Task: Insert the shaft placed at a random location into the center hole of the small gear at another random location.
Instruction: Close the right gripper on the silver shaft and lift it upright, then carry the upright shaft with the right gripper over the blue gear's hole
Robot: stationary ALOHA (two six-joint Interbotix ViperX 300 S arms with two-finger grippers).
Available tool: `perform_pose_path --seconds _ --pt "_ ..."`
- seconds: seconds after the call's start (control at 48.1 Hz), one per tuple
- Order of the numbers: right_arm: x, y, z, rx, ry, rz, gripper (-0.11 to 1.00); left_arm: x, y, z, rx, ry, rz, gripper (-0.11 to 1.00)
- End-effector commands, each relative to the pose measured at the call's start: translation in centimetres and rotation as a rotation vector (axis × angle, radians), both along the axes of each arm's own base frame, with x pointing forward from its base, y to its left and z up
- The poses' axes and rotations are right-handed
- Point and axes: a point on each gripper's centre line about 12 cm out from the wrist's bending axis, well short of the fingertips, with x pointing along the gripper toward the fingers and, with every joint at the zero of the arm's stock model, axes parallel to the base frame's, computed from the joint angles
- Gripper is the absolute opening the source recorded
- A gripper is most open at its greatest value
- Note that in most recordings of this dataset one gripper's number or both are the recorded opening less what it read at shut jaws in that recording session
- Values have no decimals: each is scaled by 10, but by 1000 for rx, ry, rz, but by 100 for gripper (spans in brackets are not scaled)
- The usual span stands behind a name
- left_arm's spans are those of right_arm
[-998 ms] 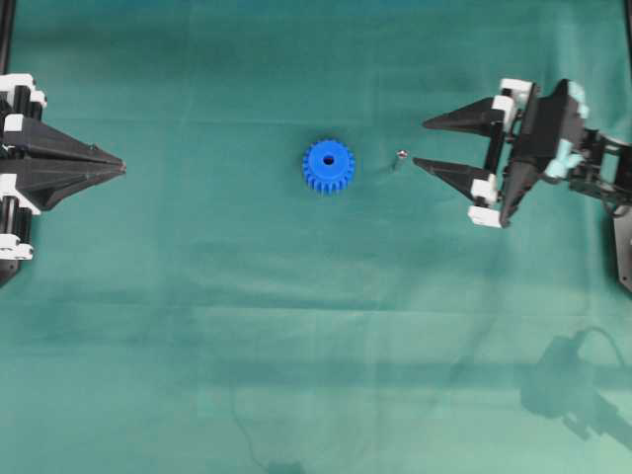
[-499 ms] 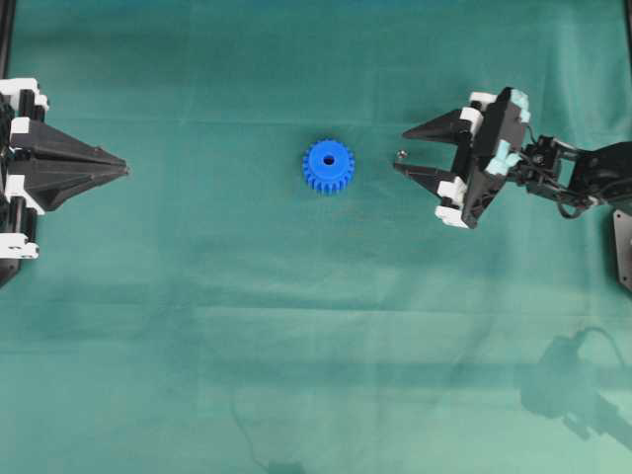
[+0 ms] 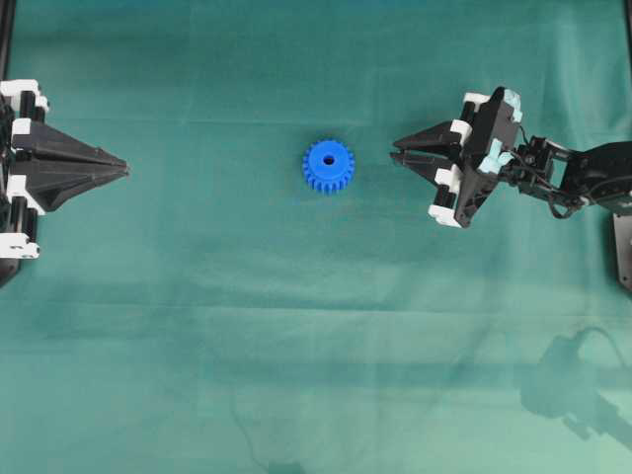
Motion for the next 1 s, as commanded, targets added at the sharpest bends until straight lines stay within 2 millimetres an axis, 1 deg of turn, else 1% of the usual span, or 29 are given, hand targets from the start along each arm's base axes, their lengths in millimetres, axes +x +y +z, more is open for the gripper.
perform_pose_path --seconds 0.0,0.27,0.416,0.728,0.852,0.977 --pt "1 0 5 -4 -17 1 26 1 1 4 -4 -9 4 0" --pt "1 0 7 -1 -21 0 26 1 1 3 -7 -8 4 0" --pt "0 1 25 -2 -46 3 26 1 0 4 -7 -10 2 0" --pt "0 4 83 -4 -69 30 26 -3 0 9 -8 -24 3 0" --pt "0 5 94 -8 -62 41 26 -4 0 9 -10 -16 3 0" --pt "3 4 95 -6 -54 43 26 -4 0 9 -9 -16 2 0"
